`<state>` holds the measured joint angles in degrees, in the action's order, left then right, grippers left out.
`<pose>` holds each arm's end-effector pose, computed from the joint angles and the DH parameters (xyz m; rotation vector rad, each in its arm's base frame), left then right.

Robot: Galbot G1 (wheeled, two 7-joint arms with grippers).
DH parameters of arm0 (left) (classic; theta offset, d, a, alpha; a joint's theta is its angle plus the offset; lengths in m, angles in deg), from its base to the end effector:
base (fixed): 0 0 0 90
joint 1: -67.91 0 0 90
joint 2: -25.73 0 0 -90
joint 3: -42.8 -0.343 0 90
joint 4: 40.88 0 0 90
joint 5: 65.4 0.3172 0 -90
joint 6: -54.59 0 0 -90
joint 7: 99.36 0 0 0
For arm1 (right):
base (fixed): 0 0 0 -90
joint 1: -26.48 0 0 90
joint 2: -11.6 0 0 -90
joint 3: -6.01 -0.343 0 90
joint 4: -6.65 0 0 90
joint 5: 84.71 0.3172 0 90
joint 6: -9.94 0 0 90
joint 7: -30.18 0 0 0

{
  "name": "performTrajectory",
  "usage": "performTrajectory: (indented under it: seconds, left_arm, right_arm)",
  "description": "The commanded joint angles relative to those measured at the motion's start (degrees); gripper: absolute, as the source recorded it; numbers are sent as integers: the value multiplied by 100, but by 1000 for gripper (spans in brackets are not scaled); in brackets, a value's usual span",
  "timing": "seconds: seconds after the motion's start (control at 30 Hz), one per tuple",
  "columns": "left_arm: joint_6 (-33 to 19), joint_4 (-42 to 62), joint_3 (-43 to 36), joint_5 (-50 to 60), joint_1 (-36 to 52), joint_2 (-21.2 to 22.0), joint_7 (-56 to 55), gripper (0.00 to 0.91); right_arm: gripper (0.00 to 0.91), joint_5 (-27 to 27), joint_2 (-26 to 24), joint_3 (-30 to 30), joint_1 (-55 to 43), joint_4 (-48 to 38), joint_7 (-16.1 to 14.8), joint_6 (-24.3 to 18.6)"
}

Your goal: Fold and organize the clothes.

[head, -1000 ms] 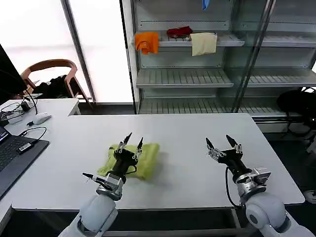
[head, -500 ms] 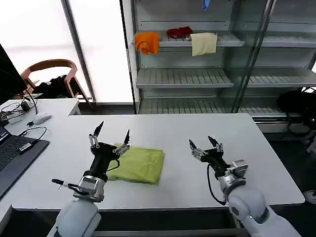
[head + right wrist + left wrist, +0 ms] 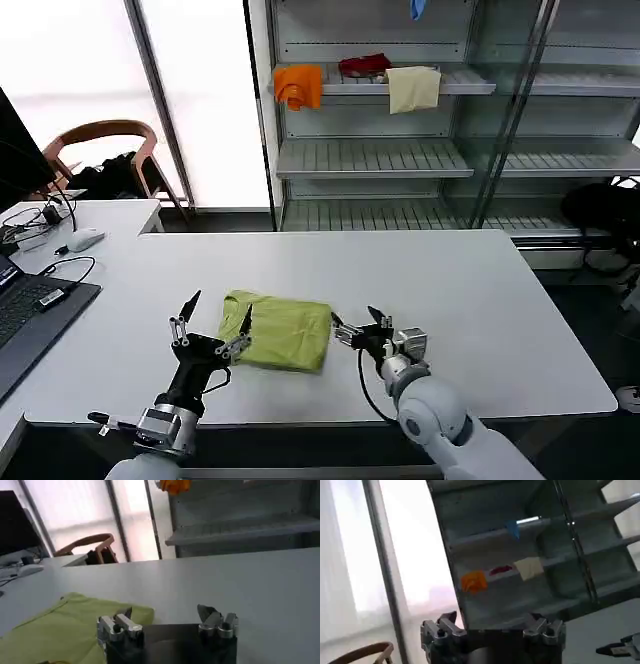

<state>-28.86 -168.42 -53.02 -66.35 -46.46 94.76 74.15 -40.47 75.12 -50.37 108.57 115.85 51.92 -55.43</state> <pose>0.1665 0.0298 -0.2389 0.2253 3.0014 0.3856 0.2867 0.0420 -0.2505 0.5298 -2.7154 -0.1721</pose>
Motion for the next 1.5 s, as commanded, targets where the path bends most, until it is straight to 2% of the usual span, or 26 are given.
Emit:
performTrajectory:
  seconds: [0.03,0.23,0.3,0.37,0.4,0.43,0.47,0.53,0.57,0.6,1.5]
  left_arm:
    - [-221,-33,141,89,-408,222,188,907]
    - [-247,4,72,108,-429,236,185,907]
    - [-260,27,68,115,-436,249,184,907]
    - [-263,40,55,114,-429,258,178,907]
    - [-261,36,45,114,-424,263,178,907]
    - [-257,31,33,116,-424,264,178,907]
    - [-252,28,19,118,-425,267,177,907]
    - [-255,20,10,123,-440,270,177,907]
    - [-256,26,10,120,-446,268,178,907]
    - [-256,35,12,116,-450,268,177,907]
    - [-237,-1,-67,110,-476,327,100,907]
  right_arm:
    - [907,38,434,527,-234,-216,249,260]
    - [907,49,463,540,-136,-251,249,269]
    - [877,48,478,580,-128,-305,230,258]
    - [756,44,530,597,-151,-369,215,248]
    - [625,43,557,600,-163,-390,208,241]
    - [544,43,567,602,-173,-400,204,239]
    - [423,45,601,603,-184,-412,203,234]
    - [71,49,609,609,-186,-442,178,196]
    - [20,48,607,614,-184,-455,174,164]
    - [0,45,604,619,-182,-483,168,141]
    - [0,13,415,262,-345,-812,0,-78]
